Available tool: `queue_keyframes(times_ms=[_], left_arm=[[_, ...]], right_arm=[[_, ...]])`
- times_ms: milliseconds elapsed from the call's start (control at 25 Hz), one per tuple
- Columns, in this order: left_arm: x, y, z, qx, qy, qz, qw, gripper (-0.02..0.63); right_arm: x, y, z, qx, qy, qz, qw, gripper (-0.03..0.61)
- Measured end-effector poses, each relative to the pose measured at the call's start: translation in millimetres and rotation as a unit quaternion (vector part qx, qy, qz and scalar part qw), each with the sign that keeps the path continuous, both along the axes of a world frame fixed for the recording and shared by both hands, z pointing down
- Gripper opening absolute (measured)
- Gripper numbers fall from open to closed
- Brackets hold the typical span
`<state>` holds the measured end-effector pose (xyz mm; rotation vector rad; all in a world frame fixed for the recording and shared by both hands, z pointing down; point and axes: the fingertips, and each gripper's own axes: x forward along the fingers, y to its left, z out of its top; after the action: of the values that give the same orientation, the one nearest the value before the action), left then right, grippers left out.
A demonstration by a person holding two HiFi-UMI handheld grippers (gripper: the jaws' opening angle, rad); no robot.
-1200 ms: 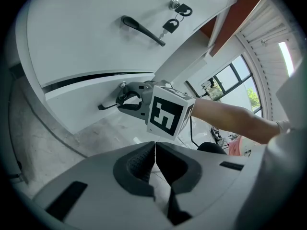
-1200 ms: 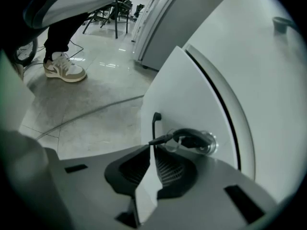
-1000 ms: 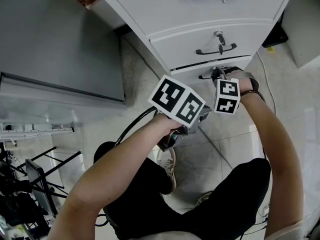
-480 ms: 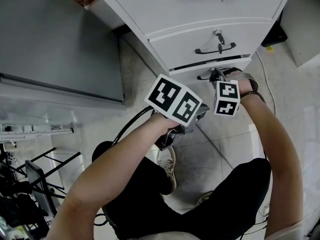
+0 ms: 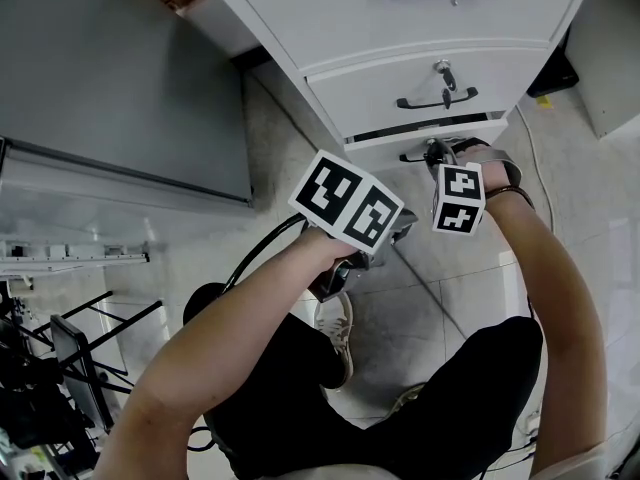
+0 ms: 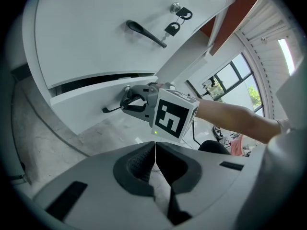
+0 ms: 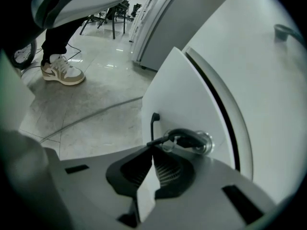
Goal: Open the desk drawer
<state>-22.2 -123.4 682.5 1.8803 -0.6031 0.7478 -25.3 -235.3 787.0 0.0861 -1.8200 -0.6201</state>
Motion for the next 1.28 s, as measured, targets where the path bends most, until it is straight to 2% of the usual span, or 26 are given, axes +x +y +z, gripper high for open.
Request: queue_keyframes(times_ms=[480, 880, 1280], left_arm=[[5, 9, 11, -0.008, -0.018, 0.015, 0.9997, 0.009], [1, 9, 16, -0.01, -0.034, 0.008, 0.9993, 0.009], [12, 12, 9, -0.004, -0.034, 0.007, 0.9994, 0.009]], right_arm=[[10, 25, 0, -0.002, -0.002, -0.003, 1.0, 0.023], [12, 31, -1, -0.003, 0.0, 0.0, 1.0, 0.025], [18, 48, -1, -0.003, -0.001, 0.002, 1.0, 0.025]])
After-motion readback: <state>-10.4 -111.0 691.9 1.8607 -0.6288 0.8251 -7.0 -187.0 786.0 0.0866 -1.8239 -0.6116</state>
